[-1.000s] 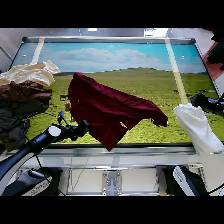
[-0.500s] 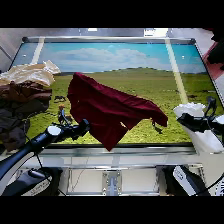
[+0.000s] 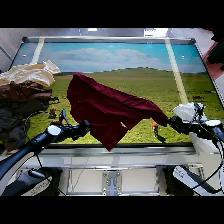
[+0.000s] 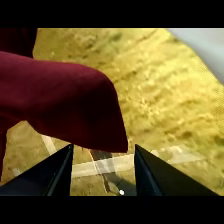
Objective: Fold the shirts.
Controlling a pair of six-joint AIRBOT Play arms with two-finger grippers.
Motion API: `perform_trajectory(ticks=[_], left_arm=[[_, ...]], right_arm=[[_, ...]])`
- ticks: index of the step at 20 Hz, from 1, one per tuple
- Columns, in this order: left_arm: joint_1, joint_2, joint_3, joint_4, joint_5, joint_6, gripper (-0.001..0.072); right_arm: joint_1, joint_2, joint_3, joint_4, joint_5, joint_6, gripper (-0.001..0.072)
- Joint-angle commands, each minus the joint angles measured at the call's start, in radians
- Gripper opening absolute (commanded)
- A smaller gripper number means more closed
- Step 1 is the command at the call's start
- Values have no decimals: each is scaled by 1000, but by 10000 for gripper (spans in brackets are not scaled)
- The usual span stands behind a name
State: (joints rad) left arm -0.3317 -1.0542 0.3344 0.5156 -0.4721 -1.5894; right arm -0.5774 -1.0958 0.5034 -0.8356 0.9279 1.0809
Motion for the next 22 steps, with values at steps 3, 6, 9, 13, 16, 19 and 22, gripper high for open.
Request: perform_trajectory(ticks=[3,6,9,13,16,19,22], left_arm=[[0,0,1,0,-1,2,11],[0,0,1,0,0,2,11],[0,0,1,0,0,1,11],[0,0,1,0,-1,2,11],[3,0,7,0,14,13,11],[39,15,92,2,6,132,10],[128,80,254,49,-70,238,10]], right_arm=[[0,-44,-5,34,-87,-42,457],[2,-100,-5,88,-45,-109,451],[50,-122,-5,160,-42,-166,450],[138,-122,-5,188,-99,-165,366],[141,-122,10,230,-67,-166,33],[141,-115,92,225,68,-165,33],[140,-37,212,219,181,-136,32]])
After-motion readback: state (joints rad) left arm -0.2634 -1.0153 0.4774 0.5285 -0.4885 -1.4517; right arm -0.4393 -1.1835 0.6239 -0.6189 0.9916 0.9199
